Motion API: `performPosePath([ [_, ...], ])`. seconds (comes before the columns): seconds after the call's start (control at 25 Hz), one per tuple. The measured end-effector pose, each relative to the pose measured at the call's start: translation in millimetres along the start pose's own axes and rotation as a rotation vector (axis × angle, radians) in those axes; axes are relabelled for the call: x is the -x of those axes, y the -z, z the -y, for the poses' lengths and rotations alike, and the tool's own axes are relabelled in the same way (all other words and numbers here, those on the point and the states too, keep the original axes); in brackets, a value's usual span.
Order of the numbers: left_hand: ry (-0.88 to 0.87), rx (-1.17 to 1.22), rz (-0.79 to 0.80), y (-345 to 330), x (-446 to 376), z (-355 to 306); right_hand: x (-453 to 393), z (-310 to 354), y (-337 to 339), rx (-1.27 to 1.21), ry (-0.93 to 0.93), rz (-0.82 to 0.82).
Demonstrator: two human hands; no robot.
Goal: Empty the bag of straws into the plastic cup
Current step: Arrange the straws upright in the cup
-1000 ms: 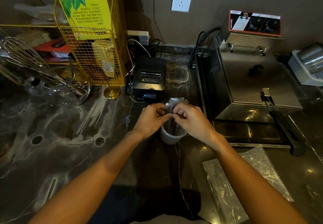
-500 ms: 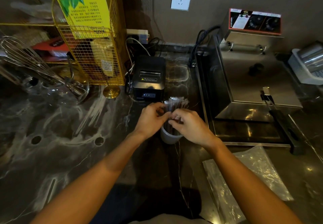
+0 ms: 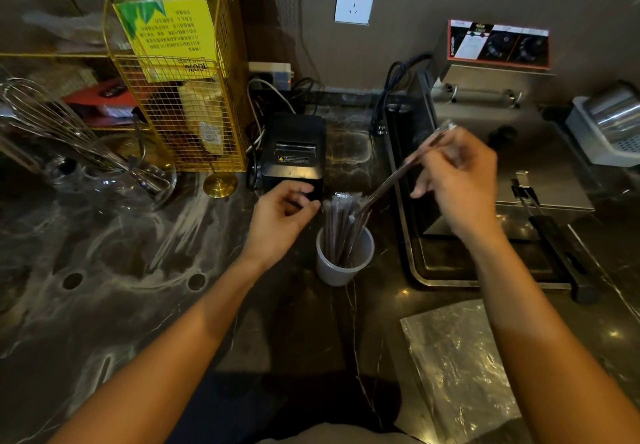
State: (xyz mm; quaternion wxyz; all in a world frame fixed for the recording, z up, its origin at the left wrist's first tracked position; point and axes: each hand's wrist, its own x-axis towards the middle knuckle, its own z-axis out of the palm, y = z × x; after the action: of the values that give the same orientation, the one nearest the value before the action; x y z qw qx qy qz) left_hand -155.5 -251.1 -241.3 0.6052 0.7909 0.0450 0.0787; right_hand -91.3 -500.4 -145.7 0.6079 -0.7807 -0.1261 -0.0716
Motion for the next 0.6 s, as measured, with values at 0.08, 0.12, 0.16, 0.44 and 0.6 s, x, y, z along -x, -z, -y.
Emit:
performPosePath([
  [0.08,-0.069,-0.003,0.071,2,-1,-6,-6,1,10,-0.232,-0.089,-0.100],
  [0.12,-0.098,-0.006,0.109,0,-1,-10,-6,-1,11,-0.331,-0.189,-0.142],
  [0.16,-0.128,-0.006,0.149,-2,0,-14,-3,-5,10,-0.404,-0.310,-0.170],
  [0.44,-0.282,0.093,0.223,-24,2,-47,37,-43,-30,-0.587,-0.912,-0.064],
  [0.6,-0.271,0.156,0.190,-23,-2,-66,50,-46,-30,-0.145,-0.766,0.194],
])
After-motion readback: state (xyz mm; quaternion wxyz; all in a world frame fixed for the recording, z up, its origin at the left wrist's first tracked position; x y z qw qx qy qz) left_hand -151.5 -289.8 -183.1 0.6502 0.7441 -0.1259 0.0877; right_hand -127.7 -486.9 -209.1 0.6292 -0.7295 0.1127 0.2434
